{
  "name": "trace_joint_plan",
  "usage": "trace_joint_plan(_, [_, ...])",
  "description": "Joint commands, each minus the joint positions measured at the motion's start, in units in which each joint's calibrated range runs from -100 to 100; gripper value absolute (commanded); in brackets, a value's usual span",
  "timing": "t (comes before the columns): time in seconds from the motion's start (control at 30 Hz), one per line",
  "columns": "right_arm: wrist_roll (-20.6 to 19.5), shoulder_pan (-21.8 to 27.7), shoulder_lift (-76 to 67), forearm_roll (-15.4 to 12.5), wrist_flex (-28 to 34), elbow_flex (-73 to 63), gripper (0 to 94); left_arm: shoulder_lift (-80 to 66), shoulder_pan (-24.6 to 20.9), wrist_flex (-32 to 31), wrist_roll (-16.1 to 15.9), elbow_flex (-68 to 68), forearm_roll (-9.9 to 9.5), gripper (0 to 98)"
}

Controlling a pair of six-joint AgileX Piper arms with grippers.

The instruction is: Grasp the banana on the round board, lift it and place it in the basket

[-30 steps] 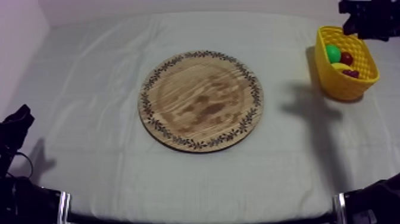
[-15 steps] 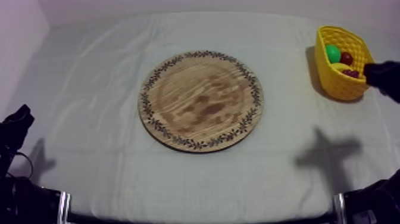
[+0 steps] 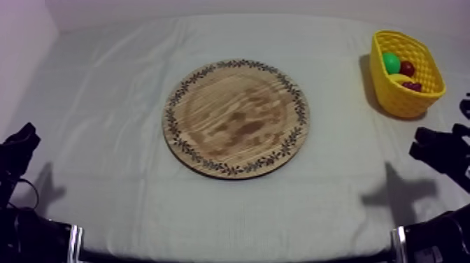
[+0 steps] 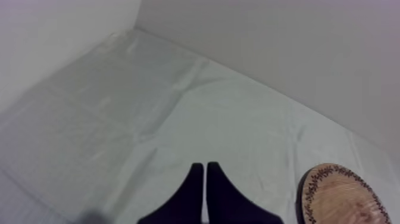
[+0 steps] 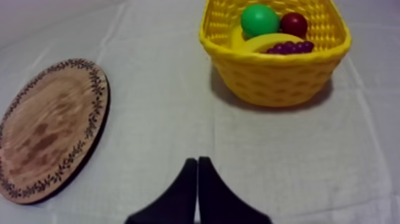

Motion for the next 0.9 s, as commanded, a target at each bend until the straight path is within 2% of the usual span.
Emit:
trace_joint_plan(0.0, [7.7,1.6,-1.1,-8.8,0.3,0.8,0.2,0.0,0.0,0.0,0.0,0.0,-0.02,0.1])
trace_joint_plan(0.1, [9.3,2.7,-3.0,-12.2,2.4,0.9,0.2,0.0,0.0,0.0,0.0,0.0,-0.02,0.1])
trace_joint_plan(0.2, [8.6,3.4,-5.2,-13.2,3.3,1.0,0.2,0.0,0.0,0.0,0.0,0.0,-0.02,0.1])
trace_joint_plan(0.33, [8.7,4.1,-8.8,-12.3,3.2,1.0,0.2,0.0,0.0,0.0,0.0,0.0,-0.02,0.1])
trace_joint_plan(0.53, [15.7,4.7,-13.0,-10.9,3.7,1.0,0.2,0.0,0.0,0.0,0.0,0.0,-0.02,0.1])
trace_joint_plan(0.63, [17.9,4.4,-14.8,-10.7,3.8,1.0,0.2,0.0,0.0,0.0,0.0,0.0,-0.02,0.1])
trace_joint_plan(0.87, [18.2,2.0,-16.8,-10.7,4.0,1.1,0.2,0.0,0.0,0.0,0.0,0.0,-0.02,0.1])
